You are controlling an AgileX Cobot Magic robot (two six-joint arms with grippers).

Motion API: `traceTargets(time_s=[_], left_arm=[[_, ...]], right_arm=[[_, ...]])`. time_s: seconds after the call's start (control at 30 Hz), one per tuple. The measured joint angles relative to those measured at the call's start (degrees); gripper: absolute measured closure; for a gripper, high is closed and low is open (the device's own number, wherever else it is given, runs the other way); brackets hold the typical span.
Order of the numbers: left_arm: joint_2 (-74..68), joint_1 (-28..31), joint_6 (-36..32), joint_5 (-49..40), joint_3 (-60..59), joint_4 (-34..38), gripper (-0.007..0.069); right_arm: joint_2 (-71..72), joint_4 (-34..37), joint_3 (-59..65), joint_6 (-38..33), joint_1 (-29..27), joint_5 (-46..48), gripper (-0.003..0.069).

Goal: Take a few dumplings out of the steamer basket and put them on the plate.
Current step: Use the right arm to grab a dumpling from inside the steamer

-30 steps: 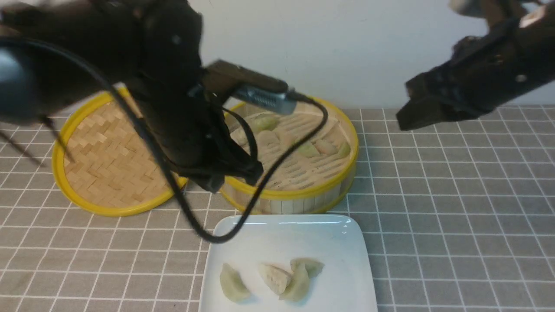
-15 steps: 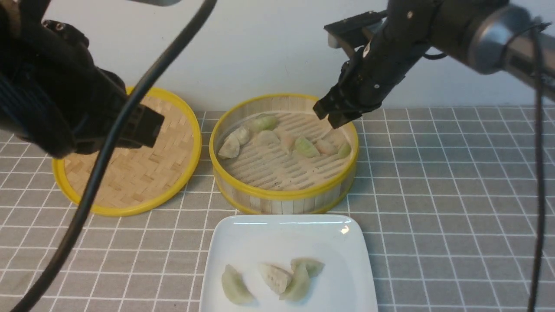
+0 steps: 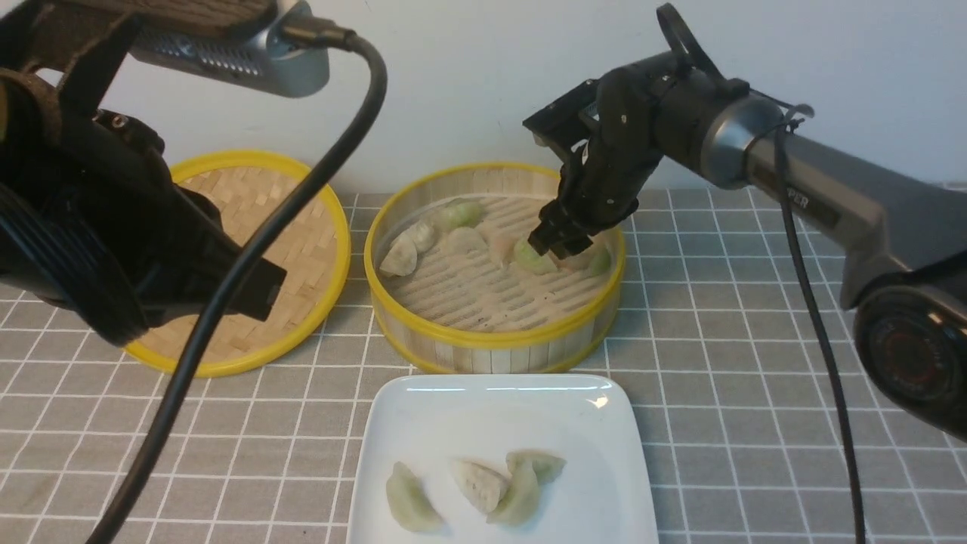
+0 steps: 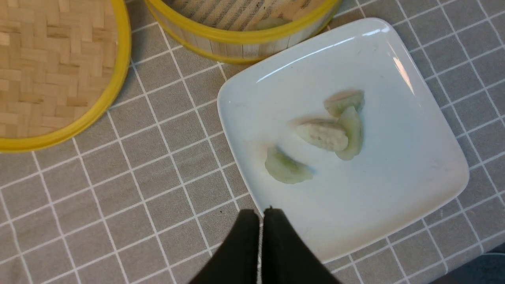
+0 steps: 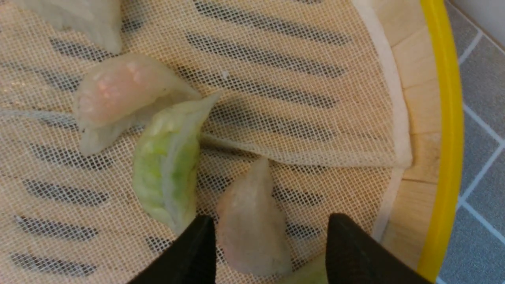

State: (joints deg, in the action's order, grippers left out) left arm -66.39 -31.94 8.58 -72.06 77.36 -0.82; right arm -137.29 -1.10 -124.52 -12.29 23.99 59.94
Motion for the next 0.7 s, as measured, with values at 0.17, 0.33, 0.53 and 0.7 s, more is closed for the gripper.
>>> traceTargets(time_s=[0.17,0.33,0.53,0.7], left_arm=[[0.0,0.05,0.0,0.0,0.0,-0.05,0.0629],[0.0,0.05,0.0,0.0,0.0,-0.34,0.0629],[0.04,0.05,0.0,0.0,0.0,-0.4,0.0629],[0.04,0.05,0.0,0.0,0.0,-0.4,0.0629]], right_arm=[[-1.53,-0.05,-0.23,-0.39,0.0,-0.64,0.0302],[-2.56,0.08,-0.37,-0.39,0.01,-0.53,0.0316],[-2.22,1.1,-0.37,-0.36,0.11,0.15,0.0465],[1.73,3.2,-0.21,0.74,0.11,5.81,0.0464]])
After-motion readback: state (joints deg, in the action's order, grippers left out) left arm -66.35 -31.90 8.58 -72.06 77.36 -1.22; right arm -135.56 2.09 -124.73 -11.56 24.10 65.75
